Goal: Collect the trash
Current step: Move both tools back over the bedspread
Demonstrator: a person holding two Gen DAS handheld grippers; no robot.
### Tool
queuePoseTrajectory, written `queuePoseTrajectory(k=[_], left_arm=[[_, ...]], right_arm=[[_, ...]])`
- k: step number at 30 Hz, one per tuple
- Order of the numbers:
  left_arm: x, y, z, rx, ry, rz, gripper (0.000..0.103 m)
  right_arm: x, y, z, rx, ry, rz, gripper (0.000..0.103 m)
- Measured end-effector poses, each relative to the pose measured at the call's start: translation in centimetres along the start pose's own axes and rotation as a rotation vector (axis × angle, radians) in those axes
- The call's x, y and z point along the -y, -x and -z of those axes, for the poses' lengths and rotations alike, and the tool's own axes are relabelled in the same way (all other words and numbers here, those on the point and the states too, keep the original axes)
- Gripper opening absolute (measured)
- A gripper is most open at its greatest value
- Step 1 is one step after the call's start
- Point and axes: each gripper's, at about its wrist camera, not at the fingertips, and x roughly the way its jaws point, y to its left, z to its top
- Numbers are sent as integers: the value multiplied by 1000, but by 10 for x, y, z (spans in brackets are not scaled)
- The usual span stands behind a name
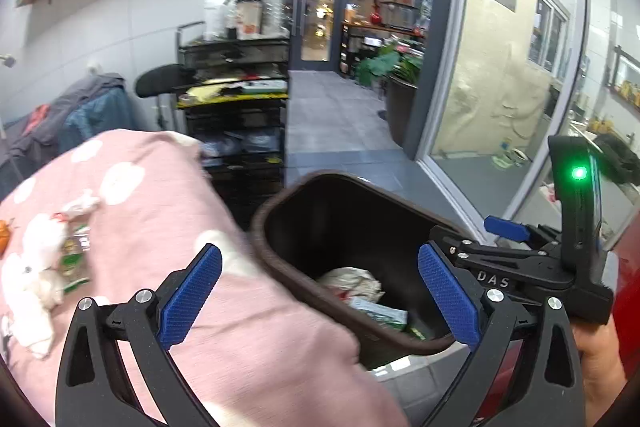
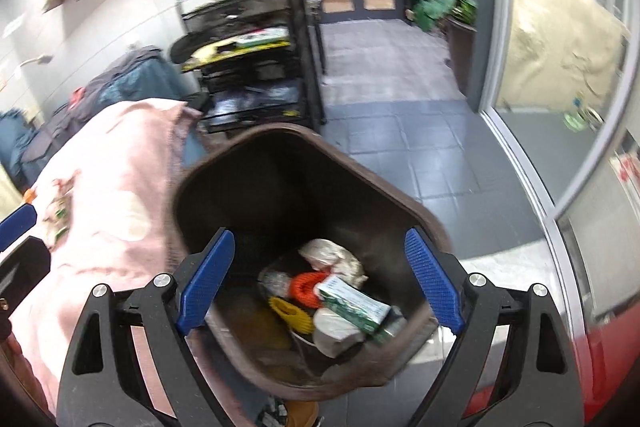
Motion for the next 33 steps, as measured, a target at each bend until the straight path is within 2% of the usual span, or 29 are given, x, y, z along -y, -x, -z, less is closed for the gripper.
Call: queuePoseTrajectory(k=[10,14,19,23,30,33], left_arm=[[-63,44,22,42,131,-99,97],[-87,63,34,61,179,-128,97],[-119,86,54,62,221,-215,97],[-150,104,73,50,284,-290,97],[-215,126,107,-26,395,-429,97],[-234,131,117,-46,430,-442,95]], right_arm=[[-75,9,-3,36,151,-144,86],[-103,11,-2,19,204,-206,86],[-141,7,1,-24,250,-276,86],[-171,9,4,-27,282,-324,86],[-221,8,6,-58,367,-400,86],[-242,5,6,-75,394,-433,86]])
